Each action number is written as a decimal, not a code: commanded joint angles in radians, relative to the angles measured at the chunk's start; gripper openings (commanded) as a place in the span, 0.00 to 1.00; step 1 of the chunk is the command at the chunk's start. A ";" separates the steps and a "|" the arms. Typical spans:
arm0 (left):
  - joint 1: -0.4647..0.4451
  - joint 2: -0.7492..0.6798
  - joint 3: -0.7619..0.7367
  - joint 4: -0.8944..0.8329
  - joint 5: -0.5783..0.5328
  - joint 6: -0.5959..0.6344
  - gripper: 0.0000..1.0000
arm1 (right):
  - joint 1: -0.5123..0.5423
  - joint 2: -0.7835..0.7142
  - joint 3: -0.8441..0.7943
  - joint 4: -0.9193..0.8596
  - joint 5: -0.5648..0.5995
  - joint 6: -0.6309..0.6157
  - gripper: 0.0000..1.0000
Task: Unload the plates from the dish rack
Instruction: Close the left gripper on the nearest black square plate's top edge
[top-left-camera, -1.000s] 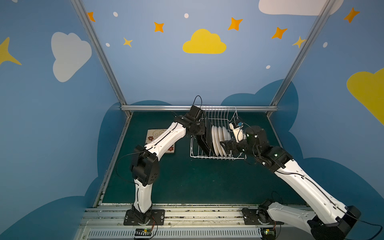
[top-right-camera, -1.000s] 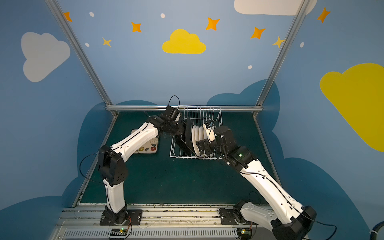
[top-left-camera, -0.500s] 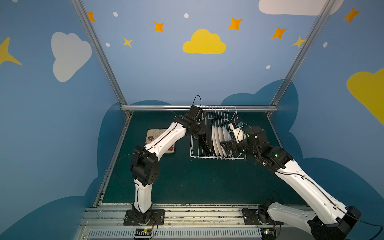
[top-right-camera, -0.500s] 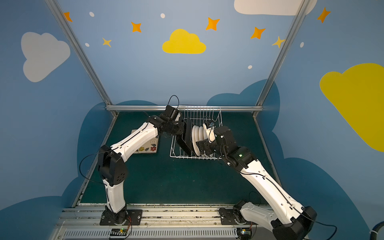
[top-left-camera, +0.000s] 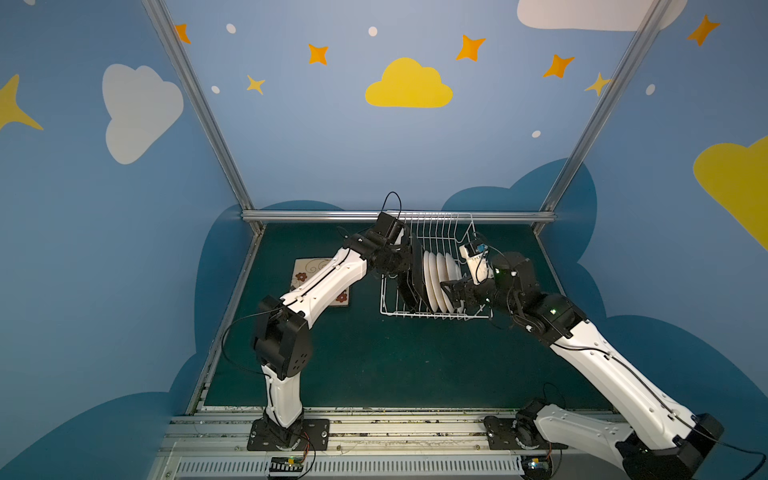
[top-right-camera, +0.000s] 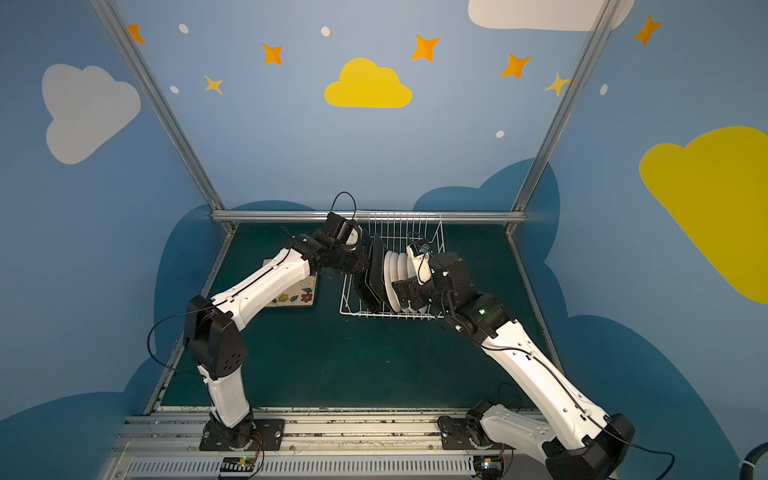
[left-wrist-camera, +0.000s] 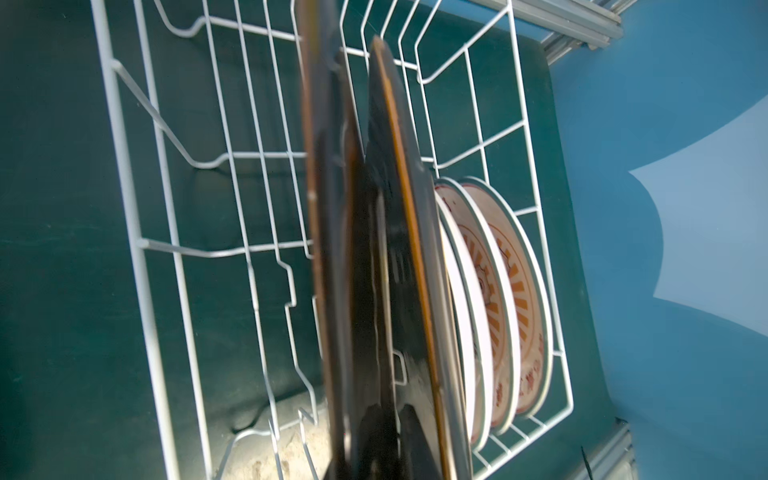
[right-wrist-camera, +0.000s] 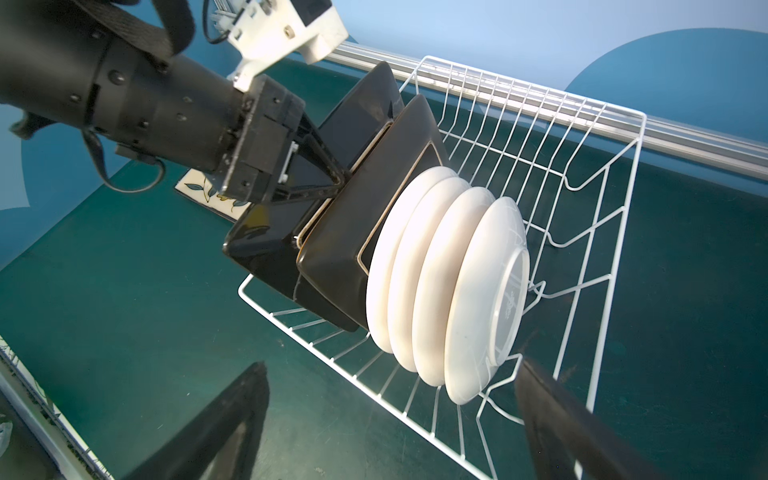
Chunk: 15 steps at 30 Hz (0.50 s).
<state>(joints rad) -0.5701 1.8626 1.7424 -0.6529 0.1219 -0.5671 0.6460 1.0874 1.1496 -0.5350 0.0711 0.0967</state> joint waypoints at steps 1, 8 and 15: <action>0.023 -0.086 0.006 0.001 -0.021 0.047 0.03 | 0.000 -0.011 -0.003 0.024 0.012 -0.001 0.92; 0.037 -0.098 -0.012 -0.015 -0.031 0.076 0.03 | 0.000 -0.005 0.002 0.023 0.007 -0.003 0.92; 0.059 -0.060 -0.060 -0.025 0.000 0.079 0.03 | -0.001 -0.007 0.006 0.020 0.007 -0.001 0.92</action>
<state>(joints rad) -0.5465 1.8320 1.7042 -0.6395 0.1780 -0.5575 0.6460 1.0878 1.1496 -0.5343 0.0708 0.0967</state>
